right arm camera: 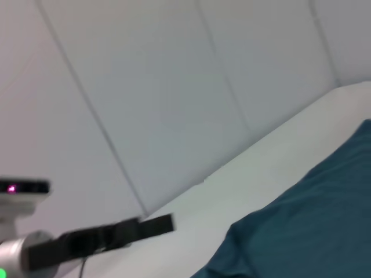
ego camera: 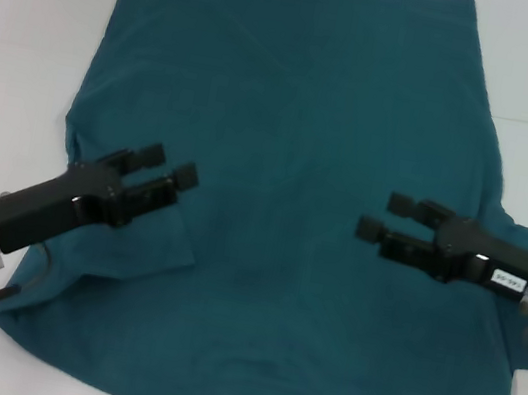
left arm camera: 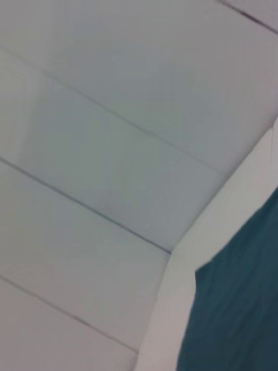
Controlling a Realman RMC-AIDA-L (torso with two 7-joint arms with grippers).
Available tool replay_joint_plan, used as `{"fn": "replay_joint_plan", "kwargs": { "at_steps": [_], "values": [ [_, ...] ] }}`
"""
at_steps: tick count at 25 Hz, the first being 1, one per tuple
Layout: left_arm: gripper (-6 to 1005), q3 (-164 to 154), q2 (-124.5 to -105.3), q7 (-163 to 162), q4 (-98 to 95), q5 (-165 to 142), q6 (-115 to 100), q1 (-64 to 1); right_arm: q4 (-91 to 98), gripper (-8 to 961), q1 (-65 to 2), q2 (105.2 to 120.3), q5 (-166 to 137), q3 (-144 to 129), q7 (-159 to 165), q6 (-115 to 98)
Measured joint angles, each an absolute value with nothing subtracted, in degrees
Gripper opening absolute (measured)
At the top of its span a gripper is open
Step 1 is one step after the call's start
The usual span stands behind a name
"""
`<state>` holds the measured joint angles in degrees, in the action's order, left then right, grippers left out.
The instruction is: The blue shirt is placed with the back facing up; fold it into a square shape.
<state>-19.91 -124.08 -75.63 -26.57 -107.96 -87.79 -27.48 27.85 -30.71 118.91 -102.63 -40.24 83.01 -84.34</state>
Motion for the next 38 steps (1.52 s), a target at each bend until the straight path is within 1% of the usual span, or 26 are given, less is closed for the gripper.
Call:
{"fn": "replay_joint_plan", "kwargs": {
  "at_steps": [3, 11, 19, 22, 30, 38],
  "values": [
    [778, -21.41, -124.17, -72.56, -26.45, -108.02, -88.62, -27.34, 27.99, 941, -30.10, 118.49, -102.97, -38.82, 85.80, -84.09],
    [774, -25.32, -124.37, -68.24, -25.63, -108.19, -89.04, -27.31, 30.82, 942, -28.37, 115.67, -106.38, -38.78, 99.49, -82.99],
    [772, -29.15, -124.37, -65.22, -25.57, -109.05, -88.70, -27.02, 33.79, 942, -25.66, 112.06, -110.63, -38.52, 112.60, -80.36],
    [768, -29.91, -124.37, -62.48, -25.57, -111.30, -88.63, -27.04, 33.95, 942, -24.87, 111.26, -110.85, -38.46, 115.10, -79.31],
    [767, -30.42, -124.37, -58.62, -26.07, -114.15, -88.36, -27.16, 34.06, 941, -23.12, 110.07, -110.92, -37.79, 119.26, -76.34],
    [767, -30.82, -124.32, -58.38, -25.98, -114.23, -87.82, -27.31, 34.03, 941, -22.53, 109.94, -114.11, -36.35, 121.88, -71.49]
  ]
}}
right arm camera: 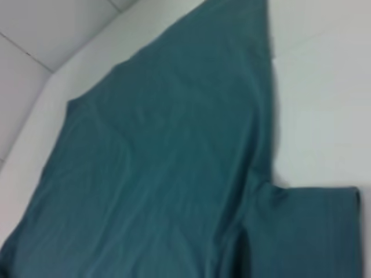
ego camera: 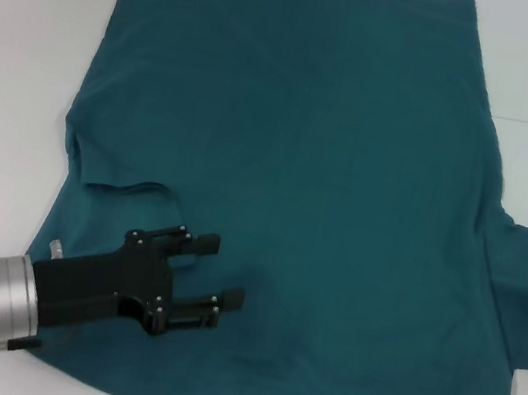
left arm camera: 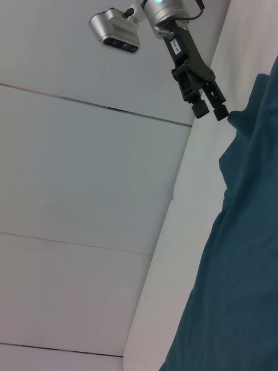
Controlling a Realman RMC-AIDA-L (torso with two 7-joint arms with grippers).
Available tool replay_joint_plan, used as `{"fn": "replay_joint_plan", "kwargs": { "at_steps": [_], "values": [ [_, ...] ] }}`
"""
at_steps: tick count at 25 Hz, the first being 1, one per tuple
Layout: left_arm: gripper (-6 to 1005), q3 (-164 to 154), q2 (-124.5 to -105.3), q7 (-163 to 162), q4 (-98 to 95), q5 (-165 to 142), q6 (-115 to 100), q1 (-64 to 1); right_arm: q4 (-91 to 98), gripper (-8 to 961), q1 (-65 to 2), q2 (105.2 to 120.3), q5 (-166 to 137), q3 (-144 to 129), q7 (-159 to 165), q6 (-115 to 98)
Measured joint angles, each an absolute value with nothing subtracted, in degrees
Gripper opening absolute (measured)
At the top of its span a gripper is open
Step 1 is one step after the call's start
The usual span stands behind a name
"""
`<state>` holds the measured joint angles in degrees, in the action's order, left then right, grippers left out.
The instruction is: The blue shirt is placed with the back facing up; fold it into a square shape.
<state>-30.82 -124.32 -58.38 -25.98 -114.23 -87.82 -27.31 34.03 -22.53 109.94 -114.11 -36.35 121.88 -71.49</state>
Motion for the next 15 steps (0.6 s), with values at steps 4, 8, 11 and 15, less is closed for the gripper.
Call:
{"fn": "replay_joint_plan", "kwargs": {
  "at_steps": [4, 8, 11, 15],
  "values": [
    [767, -31.21, -124.22, -58.37, -26.18, -114.57, -87.68, -27.44, 33.78, 942, -22.65, 110.05, -115.77, -36.32, 122.83, -69.77],
    [767, -31.52, -124.19, -58.36, -26.28, -115.50, -86.99, -27.72, 33.77, 942, -22.60, 110.16, -116.50, -36.23, 123.24, -69.00],
    [767, -31.56, -124.19, -58.35, -26.28, -115.53, -86.76, -27.77, 33.94, 941, -22.46, 110.19, -116.57, -36.18, 123.25, -68.98],
    [767, -31.56, -124.18, -58.36, -26.28, -115.56, -86.56, -27.81, 33.82, 942, -22.39, 110.14, -116.61, -35.69, 123.11, -68.60]
  ]
}}
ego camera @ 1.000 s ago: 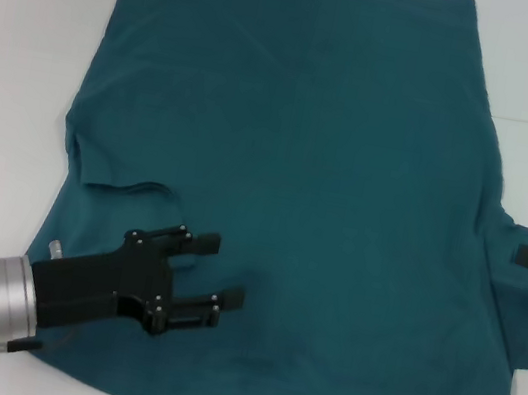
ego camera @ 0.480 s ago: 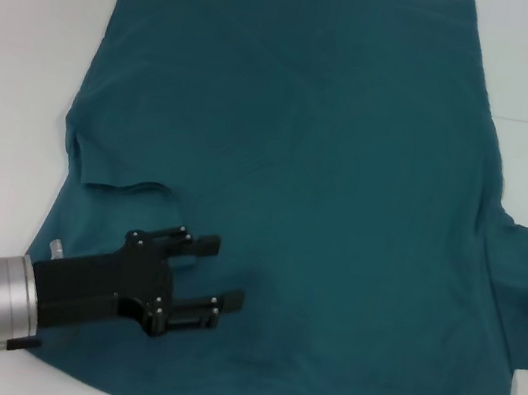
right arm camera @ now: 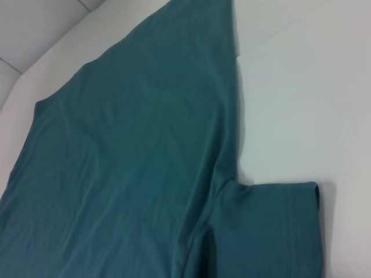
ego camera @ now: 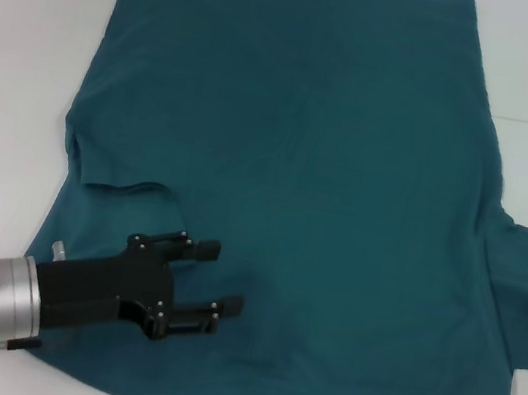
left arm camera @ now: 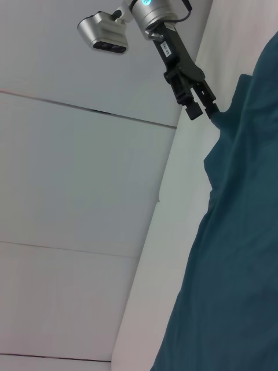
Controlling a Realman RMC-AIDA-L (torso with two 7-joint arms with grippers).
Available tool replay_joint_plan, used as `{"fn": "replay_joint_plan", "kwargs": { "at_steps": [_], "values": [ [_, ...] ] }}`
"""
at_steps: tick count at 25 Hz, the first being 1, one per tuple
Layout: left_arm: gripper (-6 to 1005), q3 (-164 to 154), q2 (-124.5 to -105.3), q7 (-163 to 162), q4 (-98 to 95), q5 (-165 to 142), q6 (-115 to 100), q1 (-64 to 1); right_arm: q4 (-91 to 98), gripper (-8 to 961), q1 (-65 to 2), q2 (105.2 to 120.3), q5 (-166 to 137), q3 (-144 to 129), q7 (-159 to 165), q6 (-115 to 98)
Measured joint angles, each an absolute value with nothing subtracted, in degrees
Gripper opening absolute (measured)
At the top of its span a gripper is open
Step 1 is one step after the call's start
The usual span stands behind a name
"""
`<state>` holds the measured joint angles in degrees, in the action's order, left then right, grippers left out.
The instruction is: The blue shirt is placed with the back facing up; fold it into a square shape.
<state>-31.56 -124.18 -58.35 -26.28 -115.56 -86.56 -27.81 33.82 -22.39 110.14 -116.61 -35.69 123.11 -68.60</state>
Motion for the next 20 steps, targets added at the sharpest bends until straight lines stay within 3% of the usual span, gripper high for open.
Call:
{"fn": "replay_joint_plan", "kwargs": {
  "at_steps": [9, 18, 20],
  "values": [
    [766, -31.75, -124.19, -58.36, -26.01, -115.57, -86.55, -27.99, 33.45, 919, -23.20, 112.02, -116.64, -35.70, 121.17, -67.83],
    [766, -31.73, -124.19, -58.36, -26.01, -115.57, -86.56, -28.03, 33.35, 889, -23.09, 112.83, -116.48, -35.55, 121.19, -68.26],
    [766, -32.00, -124.18, -58.35, -26.00, -115.57, -86.56, -28.16, 33.33, 749, -22.93, 113.13, -116.33, -34.84, 121.10, -68.13]
  ]
}}
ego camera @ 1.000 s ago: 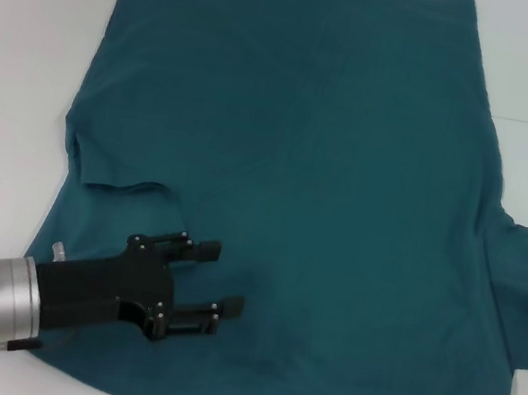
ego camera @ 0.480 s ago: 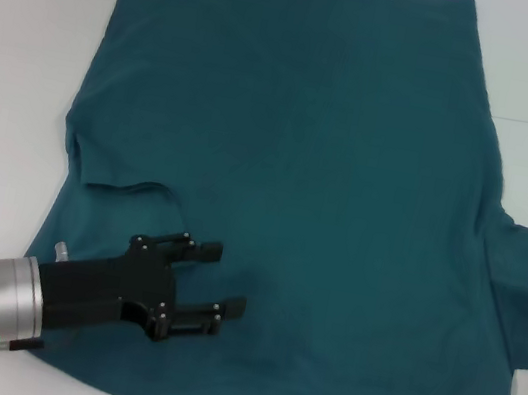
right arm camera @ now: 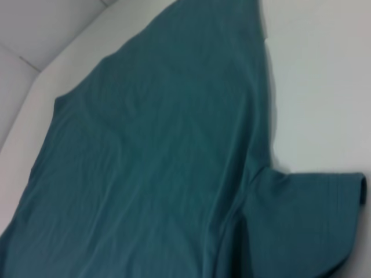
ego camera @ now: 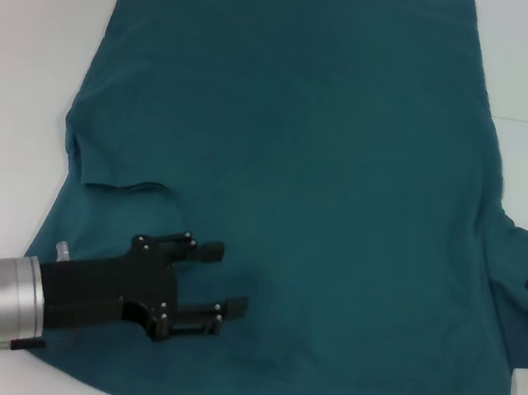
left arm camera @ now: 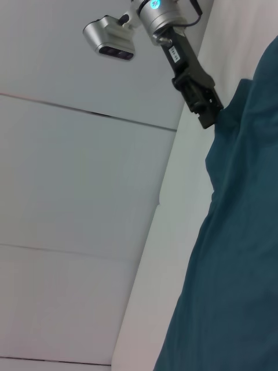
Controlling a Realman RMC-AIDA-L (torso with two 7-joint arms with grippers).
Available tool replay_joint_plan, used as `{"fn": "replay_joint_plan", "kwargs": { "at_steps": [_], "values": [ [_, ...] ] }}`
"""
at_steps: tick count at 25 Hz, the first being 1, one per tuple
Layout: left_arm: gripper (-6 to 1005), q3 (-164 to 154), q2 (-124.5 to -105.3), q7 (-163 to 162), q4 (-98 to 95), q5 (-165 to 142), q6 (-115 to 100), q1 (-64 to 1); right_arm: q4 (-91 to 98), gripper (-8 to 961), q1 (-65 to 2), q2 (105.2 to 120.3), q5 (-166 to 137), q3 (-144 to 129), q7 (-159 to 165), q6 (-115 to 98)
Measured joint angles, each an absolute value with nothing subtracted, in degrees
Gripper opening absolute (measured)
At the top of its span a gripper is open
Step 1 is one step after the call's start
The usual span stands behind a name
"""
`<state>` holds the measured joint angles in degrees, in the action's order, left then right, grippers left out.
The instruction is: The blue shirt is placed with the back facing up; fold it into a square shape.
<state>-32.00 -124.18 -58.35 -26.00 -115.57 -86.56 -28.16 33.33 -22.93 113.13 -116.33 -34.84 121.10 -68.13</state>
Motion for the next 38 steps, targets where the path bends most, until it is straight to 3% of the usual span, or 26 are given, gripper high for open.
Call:
{"fn": "replay_joint_plan", "kwargs": {
  "at_steps": [11, 22, 38],
  "values": [
    [767, -33.22, -124.12, -58.41, -26.16, -115.57, -86.38, -28.45, 33.31, 218, -23.18, 114.20, -116.18, -29.90, 118.95, -69.46],
    [768, -33.23, -124.10, -58.68, -26.19, -115.62, -85.35, -28.66, 32.57, 7, -23.60, 114.59, -111.61, -28.26, 114.35, -68.85],
    [768, -33.22, -124.10, -58.70, -26.02, -115.75, -85.05, -28.44, 30.29, 7, -27.17, 115.25, -106.61, -28.18, 106.23, -62.18]
  ]
}}
